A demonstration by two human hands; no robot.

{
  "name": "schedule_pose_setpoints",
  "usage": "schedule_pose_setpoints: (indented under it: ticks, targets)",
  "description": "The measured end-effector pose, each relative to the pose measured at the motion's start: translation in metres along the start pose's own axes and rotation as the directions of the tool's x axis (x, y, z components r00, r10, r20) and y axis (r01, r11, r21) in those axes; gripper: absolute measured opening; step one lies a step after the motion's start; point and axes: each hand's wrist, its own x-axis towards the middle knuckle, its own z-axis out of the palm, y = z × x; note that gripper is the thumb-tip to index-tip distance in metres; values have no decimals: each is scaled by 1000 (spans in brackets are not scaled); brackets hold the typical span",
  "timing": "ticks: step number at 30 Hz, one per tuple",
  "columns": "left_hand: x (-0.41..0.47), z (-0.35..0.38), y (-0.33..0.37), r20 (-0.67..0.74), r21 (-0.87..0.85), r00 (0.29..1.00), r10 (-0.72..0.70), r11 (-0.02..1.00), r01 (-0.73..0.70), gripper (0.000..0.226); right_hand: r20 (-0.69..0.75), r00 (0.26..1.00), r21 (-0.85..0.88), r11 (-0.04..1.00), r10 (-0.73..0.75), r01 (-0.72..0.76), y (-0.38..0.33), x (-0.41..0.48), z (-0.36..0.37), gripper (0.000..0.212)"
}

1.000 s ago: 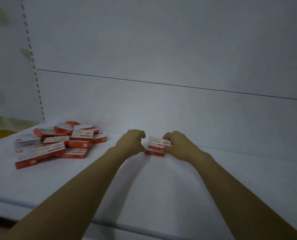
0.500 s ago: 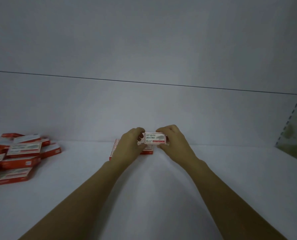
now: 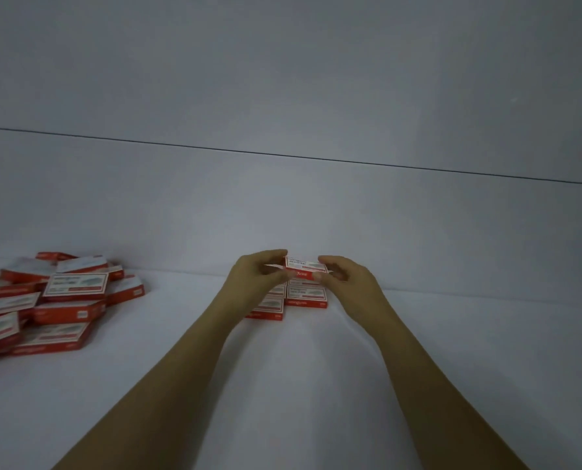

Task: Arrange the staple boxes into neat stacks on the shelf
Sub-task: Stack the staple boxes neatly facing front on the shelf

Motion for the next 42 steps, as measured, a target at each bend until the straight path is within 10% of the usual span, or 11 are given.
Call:
schedule_pose_setpoints:
  ticks: [18, 25, 42]
  targets:
    - [5, -1, 8, 88, -156, 959, -268, 948, 279, 39, 140, 931, 235, 903, 336, -361, -6, 7, 1, 53]
    - [3, -7, 3, 174, -262, 966, -191, 937, 232, 29, 95, 987, 285, 946, 133, -155, -9, 5, -7, 38]
    - [1, 1, 2, -105, 151, 970, 218, 968, -201, 43, 1, 983, 68, 981, -182, 181, -15, -1, -3, 44]
